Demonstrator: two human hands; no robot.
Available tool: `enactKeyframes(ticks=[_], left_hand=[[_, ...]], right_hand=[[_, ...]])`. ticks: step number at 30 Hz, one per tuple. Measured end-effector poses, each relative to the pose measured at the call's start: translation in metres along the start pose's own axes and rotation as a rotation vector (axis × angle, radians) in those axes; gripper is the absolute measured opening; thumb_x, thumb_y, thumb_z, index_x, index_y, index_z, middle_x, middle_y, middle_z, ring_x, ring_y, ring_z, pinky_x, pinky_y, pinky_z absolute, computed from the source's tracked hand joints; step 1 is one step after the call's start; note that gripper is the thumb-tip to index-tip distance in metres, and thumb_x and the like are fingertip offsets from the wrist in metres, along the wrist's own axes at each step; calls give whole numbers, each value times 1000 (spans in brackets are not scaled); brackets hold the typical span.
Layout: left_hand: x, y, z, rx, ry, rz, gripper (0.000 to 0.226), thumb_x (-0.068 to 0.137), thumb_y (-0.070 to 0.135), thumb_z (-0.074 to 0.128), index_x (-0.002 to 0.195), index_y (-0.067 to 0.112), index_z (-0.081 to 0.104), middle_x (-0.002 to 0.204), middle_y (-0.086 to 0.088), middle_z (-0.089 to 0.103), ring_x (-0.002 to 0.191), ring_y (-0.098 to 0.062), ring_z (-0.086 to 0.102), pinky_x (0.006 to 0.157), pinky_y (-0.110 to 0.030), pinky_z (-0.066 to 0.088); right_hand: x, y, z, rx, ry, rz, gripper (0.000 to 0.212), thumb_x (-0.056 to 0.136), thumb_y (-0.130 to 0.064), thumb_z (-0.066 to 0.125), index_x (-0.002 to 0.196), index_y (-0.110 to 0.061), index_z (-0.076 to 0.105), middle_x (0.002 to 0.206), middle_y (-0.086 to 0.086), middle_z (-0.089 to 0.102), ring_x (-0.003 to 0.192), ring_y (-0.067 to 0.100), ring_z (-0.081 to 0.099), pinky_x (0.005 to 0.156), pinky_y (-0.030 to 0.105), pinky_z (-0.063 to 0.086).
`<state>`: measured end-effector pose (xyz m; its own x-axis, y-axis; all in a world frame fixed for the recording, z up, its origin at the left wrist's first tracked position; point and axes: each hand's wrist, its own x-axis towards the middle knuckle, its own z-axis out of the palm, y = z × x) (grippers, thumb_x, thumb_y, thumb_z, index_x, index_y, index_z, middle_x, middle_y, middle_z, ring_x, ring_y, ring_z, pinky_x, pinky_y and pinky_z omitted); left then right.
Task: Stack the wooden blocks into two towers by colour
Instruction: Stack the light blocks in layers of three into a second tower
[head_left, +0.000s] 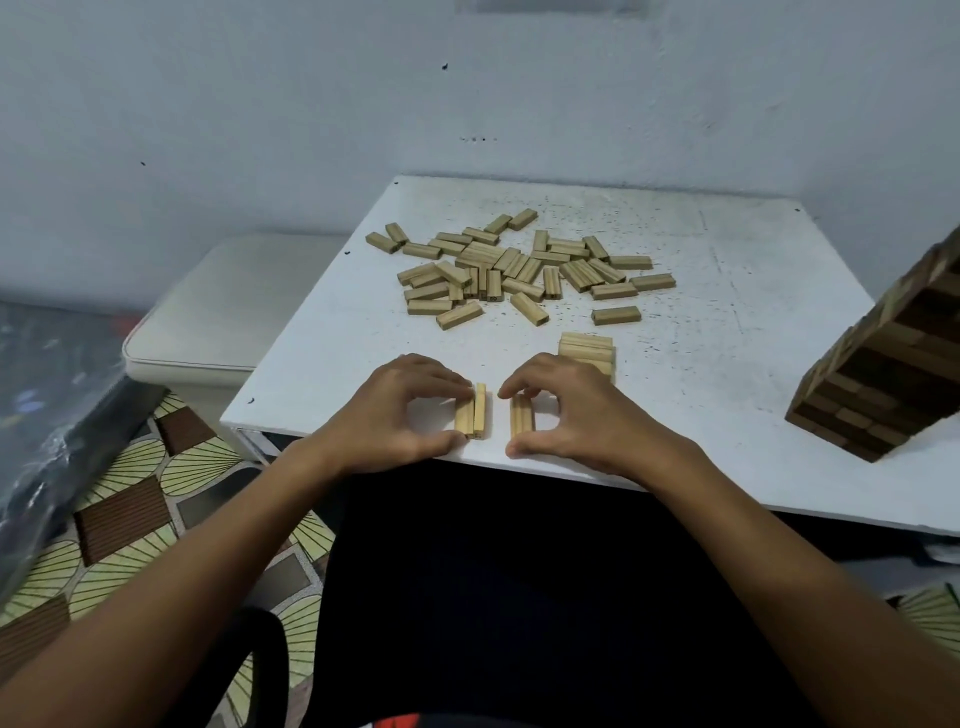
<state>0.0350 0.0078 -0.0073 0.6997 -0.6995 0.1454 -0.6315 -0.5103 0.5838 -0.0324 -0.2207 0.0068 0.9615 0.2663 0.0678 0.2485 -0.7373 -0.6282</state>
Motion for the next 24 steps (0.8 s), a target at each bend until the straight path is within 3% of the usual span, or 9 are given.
enactKeyframes(ticks=[5,11,16,20,24], left_hand=[[-1,0,3,5,28,23,45,75,49,65,115,27,71,115,19,62,115,-3,50,97,-36,43],[-4,0,5,12,34,28,49,76,52,62,117,26,70,119,14,65,116,-3,50,99,-36,43],[-3,1,5,-9,34,5,51,75,54,63,118,28,69,120,17,64,118,-1,48,100,-35,42],[-2,2,8,-1,13,6,49,76,54,62,118,29,69,122,18,63,118,-1,47,99,-34,41],[-1,3,9,-10,32,-10,49,76,50,67,119,28,68,118,23,61,118,3,47,98,-29,39]], right_hand=[[2,-1,2,-93,-111,-28,60,82,-36,74,137,-43,49,125,-9,47,116,6,37,98,30,37],[-1,0,2,-47,-67,-21,45,79,-37,77,123,-36,64,119,-12,45,115,4,41,98,30,40],[-8,7,6,19,35,-37,37,75,-32,81,110,-27,71,116,-8,52,110,3,48,87,18,39],[-12,13,11,38,77,-54,40,76,-31,81,114,-24,72,114,-7,56,108,3,50,86,12,38],[-12,14,11,-16,15,-68,41,82,-35,75,122,-29,67,116,-9,50,113,4,43,94,19,37]])
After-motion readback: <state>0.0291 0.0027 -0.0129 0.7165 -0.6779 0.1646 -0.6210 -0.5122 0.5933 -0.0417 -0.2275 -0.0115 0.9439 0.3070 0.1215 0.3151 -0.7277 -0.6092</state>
